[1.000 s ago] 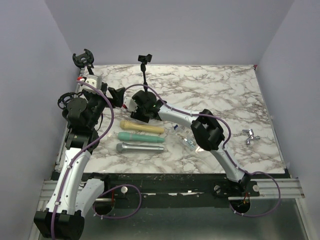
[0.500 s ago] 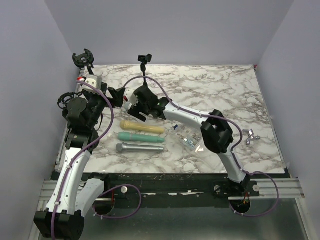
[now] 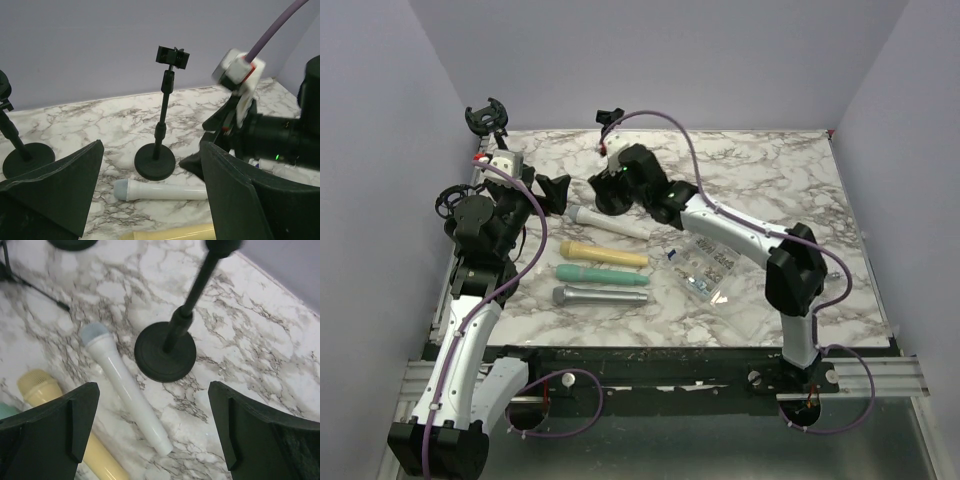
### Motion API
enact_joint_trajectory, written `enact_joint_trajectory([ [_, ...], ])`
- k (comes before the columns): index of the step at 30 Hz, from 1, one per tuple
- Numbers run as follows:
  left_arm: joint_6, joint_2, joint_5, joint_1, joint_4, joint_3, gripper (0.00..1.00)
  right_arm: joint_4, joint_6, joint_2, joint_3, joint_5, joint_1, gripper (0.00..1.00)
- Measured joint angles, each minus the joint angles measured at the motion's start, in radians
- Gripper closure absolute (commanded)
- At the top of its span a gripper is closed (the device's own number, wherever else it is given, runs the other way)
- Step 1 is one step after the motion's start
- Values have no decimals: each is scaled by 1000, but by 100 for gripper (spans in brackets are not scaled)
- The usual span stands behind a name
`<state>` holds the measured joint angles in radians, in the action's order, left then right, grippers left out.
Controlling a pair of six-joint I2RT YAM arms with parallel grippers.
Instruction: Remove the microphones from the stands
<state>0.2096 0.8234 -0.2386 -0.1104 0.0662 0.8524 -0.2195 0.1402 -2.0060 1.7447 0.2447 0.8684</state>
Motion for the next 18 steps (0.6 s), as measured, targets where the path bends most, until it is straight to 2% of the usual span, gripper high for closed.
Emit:
enact_joint_trajectory([
  [3, 2, 0, -2, 0, 0, 0, 19, 63, -146, 80, -56, -60, -53, 1],
  [9, 8, 0, -7, 0, 1, 0, 19, 284, -370, 216, -179, -209, -228, 9],
  [14, 15, 0, -9, 0, 7, 0, 19, 411, -463, 207, -171, -312, -245, 13],
  [18, 19, 0, -9, 0, 7, 0, 19, 450, -509, 137, -86, -370, -240, 19],
])
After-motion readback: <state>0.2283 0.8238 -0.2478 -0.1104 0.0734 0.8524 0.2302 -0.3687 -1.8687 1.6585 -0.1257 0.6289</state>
